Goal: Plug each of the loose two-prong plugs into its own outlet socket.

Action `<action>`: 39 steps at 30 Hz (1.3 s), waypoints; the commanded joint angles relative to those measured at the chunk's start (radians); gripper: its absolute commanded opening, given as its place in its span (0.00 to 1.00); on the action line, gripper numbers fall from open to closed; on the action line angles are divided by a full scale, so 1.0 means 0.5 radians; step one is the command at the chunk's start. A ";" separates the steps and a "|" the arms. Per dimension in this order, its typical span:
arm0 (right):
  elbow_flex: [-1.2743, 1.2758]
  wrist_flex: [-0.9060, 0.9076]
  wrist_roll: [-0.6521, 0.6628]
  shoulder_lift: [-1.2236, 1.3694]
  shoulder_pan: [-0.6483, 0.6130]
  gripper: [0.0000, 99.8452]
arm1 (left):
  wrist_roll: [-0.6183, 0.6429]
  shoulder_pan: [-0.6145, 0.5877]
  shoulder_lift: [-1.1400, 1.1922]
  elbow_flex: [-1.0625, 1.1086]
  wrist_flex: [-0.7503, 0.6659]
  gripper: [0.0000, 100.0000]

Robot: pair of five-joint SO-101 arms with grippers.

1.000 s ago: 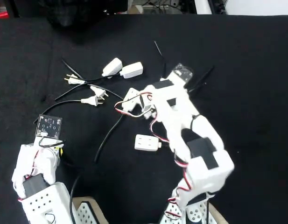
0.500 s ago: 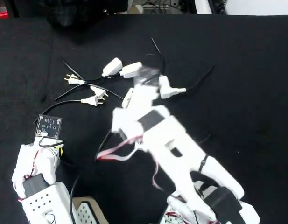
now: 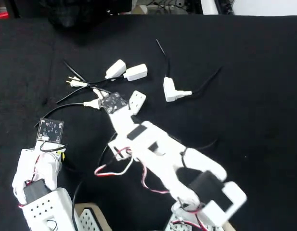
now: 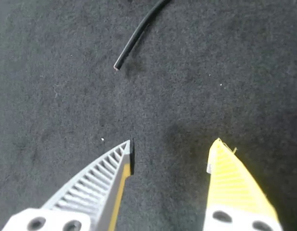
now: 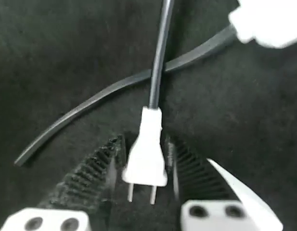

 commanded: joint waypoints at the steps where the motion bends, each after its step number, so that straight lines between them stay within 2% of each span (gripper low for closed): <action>1: -0.373 0.261 0.028 0.161 -0.018 0.16 | 0.006 0.008 -0.025 0.041 0.003 0.25; 5: -0.594 0.592 0.074 0.103 -0.012 0.16 | 0.006 0.011 -0.025 0.041 0.003 0.25; 11: -0.671 0.832 0.399 0.081 -0.037 0.16 | 0.006 0.011 -0.025 0.041 0.003 0.25; 19: -0.671 0.838 0.319 0.091 -0.181 0.15 | 0.003 0.011 -0.025 0.041 0.003 0.25; 33: -0.695 0.770 0.279 0.097 -0.110 0.15 | 0.003 0.011 -0.025 0.041 0.003 0.25; 39: -0.738 0.663 0.120 0.296 -0.110 0.15 | 0.006 0.005 -0.025 0.041 0.003 0.25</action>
